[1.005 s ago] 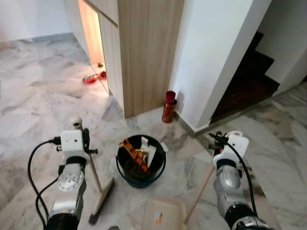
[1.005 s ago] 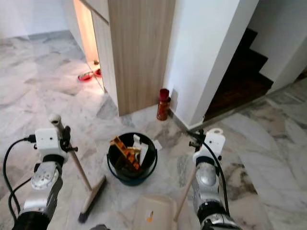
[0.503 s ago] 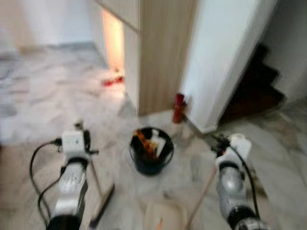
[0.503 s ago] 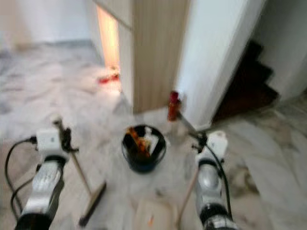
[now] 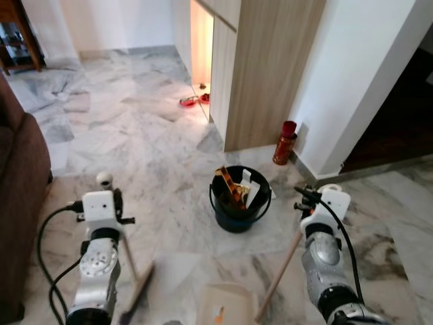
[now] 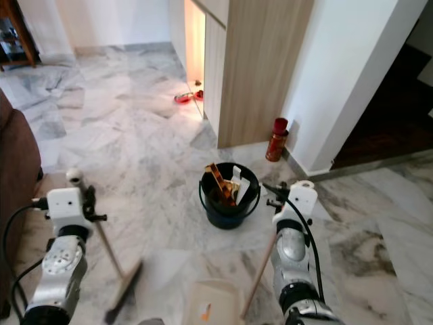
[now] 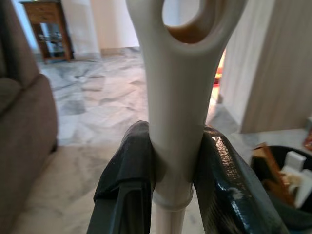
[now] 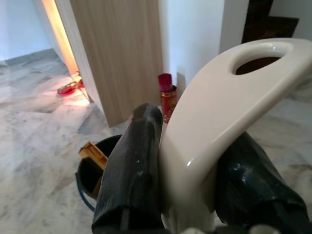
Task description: Sweep floor
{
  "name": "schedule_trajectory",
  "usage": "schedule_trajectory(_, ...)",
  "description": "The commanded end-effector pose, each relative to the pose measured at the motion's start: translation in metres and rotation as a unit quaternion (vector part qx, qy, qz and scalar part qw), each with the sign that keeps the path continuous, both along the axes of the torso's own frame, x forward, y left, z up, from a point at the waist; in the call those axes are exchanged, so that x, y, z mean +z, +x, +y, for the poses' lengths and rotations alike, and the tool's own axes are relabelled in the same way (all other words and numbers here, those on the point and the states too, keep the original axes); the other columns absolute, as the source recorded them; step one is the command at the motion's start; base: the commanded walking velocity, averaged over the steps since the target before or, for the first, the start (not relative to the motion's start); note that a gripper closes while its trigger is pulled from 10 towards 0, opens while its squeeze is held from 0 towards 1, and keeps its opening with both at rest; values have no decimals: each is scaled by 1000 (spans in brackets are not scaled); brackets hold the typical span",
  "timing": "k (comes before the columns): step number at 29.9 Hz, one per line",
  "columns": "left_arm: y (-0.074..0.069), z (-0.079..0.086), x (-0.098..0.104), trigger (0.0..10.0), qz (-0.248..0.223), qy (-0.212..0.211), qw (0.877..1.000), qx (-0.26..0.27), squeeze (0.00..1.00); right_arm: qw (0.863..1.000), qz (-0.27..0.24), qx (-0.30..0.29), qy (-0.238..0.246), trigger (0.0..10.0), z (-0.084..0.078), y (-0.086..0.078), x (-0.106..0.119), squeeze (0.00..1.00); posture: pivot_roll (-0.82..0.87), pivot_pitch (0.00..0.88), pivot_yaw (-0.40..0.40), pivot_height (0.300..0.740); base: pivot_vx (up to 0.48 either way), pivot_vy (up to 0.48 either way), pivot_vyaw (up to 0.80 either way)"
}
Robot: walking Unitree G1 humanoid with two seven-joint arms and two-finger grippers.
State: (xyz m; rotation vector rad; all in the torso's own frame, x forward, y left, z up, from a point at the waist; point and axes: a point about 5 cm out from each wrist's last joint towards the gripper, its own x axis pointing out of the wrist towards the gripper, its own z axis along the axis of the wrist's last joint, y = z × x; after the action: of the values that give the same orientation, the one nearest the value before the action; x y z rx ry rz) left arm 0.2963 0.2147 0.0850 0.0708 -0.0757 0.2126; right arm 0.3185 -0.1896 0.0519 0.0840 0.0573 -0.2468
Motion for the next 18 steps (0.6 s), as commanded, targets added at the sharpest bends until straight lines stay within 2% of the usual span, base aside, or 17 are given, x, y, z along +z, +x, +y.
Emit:
schedule_trajectory(1, 5, 1, 13, 10000, -27, 9, 1000, -2, 0, 1000, -17, 0, -4, 10000, -1, 4, 8, 0, 197, 0, -88, 740, 0, 0, 0)
schedule_trajectory(12, 7, -9, 13, 10000, -29, 0, 999, -28, 0, 1000, -9, -12, 7, 10000, -5, 3, 5, 0, 201, 0, -83, 740, 0, 0, 0)
schedule_trajectory(18, 9, -12, 16, 10000, -33, 2, 999, -36, 0, 1000, -9, -7, 10, 10000, -1, 5, 6, 0, 204, 0, -75, 740, 0, 0, -681)
